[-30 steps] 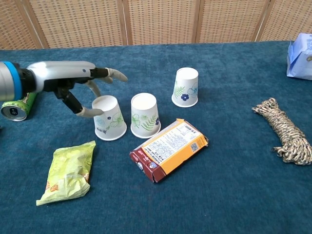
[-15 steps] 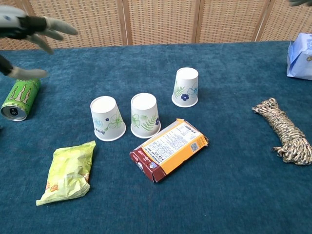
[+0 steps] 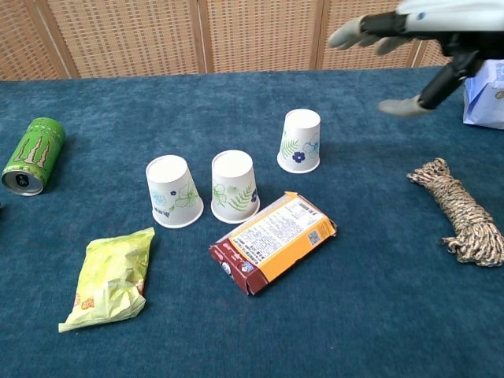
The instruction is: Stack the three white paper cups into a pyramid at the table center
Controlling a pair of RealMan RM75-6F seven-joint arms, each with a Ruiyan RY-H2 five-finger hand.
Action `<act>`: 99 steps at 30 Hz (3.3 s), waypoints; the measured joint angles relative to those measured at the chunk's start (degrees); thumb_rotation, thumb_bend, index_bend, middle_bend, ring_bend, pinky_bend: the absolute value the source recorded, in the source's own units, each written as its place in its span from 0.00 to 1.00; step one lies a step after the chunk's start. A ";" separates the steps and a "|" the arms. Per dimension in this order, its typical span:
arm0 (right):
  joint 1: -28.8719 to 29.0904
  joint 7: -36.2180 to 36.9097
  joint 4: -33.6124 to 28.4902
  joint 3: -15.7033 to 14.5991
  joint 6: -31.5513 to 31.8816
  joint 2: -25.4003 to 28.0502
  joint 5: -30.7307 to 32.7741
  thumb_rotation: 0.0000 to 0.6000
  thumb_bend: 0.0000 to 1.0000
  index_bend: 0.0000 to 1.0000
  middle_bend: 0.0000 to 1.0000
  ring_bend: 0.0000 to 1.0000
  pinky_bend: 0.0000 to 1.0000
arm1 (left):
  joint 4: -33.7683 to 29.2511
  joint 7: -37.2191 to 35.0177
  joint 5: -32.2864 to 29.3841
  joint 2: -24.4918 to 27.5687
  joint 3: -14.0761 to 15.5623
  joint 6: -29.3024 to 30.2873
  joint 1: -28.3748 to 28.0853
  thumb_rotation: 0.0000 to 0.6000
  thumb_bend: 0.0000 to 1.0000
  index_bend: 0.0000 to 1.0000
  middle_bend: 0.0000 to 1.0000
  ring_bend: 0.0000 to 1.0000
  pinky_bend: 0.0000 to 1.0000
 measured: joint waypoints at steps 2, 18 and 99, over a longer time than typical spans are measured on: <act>2.03 -2.18 0.57 0.33 -1.13 -1.35 2.93 1.00 0.43 0.00 0.00 0.00 0.12 | 0.50 -0.59 0.41 0.22 0.59 0.69 1.04 1.00 0.44 0.02 0.00 0.00 0.17; 19.23 -15.28 12.55 1.47 -5.20 -13.91 26.21 1.00 0.43 0.00 0.00 0.00 0.12 | 3.37 -3.60 1.69 0.28 0.55 3.41 3.59 1.00 0.44 0.00 0.00 0.00 0.15; 31.43 -4.66 5.14 2.63 -7.69 -9.24 33.59 1.00 0.48 0.31 0.24 0.23 0.72 | 7.91 -9.32 6.72 -0.55 1.72 9.81 9.86 1.00 0.44 0.00 0.00 0.00 0.14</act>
